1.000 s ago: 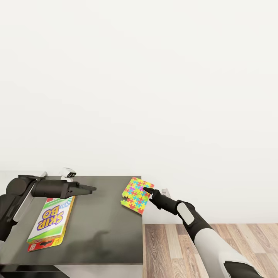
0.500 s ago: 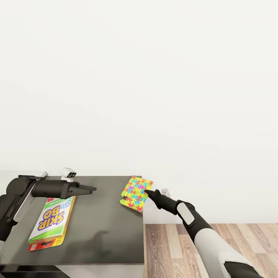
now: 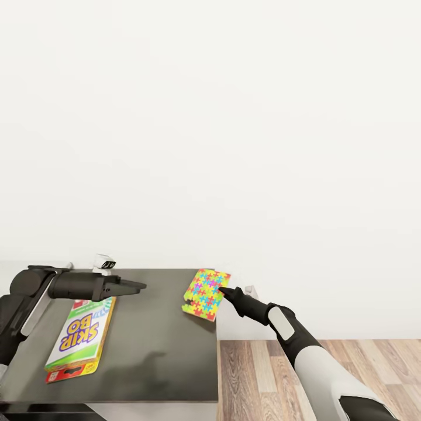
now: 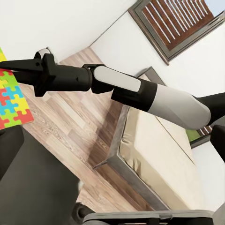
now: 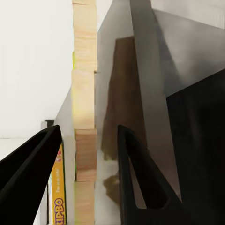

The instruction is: Put all the toys in the child's room - the three board games (two on the bed and one on the table), the two jigsaw puzzles on the table, and the tennis ball on the table - inside the toy box on the table in the child's room.

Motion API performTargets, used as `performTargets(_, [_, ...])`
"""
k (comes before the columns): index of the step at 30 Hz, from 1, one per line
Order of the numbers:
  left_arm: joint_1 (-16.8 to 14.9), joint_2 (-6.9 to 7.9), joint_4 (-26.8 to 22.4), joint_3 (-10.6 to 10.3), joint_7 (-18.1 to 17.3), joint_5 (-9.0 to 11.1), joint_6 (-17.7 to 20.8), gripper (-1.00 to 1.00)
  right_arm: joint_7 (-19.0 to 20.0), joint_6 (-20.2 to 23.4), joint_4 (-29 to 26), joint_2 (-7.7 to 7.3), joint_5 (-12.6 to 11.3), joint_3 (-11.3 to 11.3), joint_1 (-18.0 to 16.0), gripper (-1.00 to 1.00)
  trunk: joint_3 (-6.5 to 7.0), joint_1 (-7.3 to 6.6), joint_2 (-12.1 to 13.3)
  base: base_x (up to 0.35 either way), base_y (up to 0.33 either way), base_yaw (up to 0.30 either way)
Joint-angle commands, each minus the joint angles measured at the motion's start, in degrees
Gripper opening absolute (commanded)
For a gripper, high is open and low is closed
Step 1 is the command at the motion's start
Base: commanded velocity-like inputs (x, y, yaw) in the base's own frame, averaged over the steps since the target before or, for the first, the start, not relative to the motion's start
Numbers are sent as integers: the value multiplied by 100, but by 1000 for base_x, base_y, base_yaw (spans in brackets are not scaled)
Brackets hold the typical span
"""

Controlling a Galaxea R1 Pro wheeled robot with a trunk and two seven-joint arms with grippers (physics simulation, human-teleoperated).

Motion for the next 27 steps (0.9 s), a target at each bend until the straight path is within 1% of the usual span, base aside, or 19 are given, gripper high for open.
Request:
performTargets(1, [-2, 6, 1, -11, -21, 0, 61, 100, 1, 43, 0, 7, -7, -37, -3, -100, 13, -23, 38, 0, 0, 0])
performTargets(27, [-6, -11, 1, 15, -21, -43, 66, 100, -28, 47, 0, 18, -15, -54, -3, -100, 480, -594, 1081, -1, 0, 0])
